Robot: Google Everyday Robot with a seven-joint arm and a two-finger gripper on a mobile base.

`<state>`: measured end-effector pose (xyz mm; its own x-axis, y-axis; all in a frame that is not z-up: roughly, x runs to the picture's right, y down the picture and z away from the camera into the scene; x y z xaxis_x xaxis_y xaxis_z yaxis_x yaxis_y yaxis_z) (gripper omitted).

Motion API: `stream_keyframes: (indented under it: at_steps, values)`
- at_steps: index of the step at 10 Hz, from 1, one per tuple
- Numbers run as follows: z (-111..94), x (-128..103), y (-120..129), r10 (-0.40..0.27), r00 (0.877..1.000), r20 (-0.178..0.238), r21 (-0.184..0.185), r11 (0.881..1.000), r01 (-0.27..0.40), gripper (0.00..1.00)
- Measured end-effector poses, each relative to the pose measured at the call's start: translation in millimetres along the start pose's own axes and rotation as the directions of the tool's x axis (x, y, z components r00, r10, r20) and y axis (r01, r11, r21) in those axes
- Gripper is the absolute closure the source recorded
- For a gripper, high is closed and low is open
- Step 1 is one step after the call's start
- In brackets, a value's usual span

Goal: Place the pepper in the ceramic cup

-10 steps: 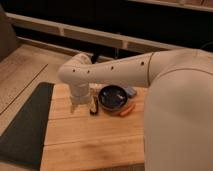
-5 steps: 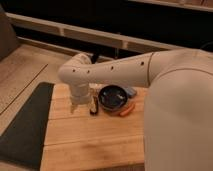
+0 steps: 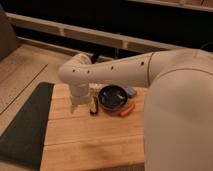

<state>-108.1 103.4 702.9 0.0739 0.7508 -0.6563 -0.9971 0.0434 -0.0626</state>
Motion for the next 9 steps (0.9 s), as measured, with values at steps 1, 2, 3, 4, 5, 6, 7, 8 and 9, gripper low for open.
stream_keyframes:
  at_steps: [1, 2, 3, 4, 5, 6, 7, 8, 9]
  values:
    - [0.0, 0.0, 0.0, 0.0, 1.0, 0.0, 0.0, 1.0, 0.0, 0.35]
    - [0.0, 0.0, -0.1, 0.0, 1.0, 0.0, 0.0, 1.0, 0.0, 0.35]
    - [0.0, 0.0, -0.1, 0.0, 1.0, 0.0, 0.0, 1.0, 0.0, 0.35]
    - [0.0, 0.0, -0.1, 0.0, 1.0, 0.0, 0.0, 1.0, 0.0, 0.35]
    - [0.0, 0.0, -0.2, 0.0, 1.0, 0.0, 0.0, 1.0, 0.0, 0.35]
    - [0.0, 0.0, -0.2, 0.0, 1.0, 0.0, 0.0, 1.0, 0.0, 0.35]
    - [0.0, 0.0, -0.2, 0.0, 1.0, 0.0, 0.0, 1.0, 0.0, 0.35]
    - [-0.1, -0.2, -0.1, 0.0, 1.0, 0.001, 0.001, 1.0, 0.0, 0.35]
    - [-1.1, -1.2, 0.6, -0.004, 1.0, 0.006, 0.002, 1.0, 0.004, 0.35]
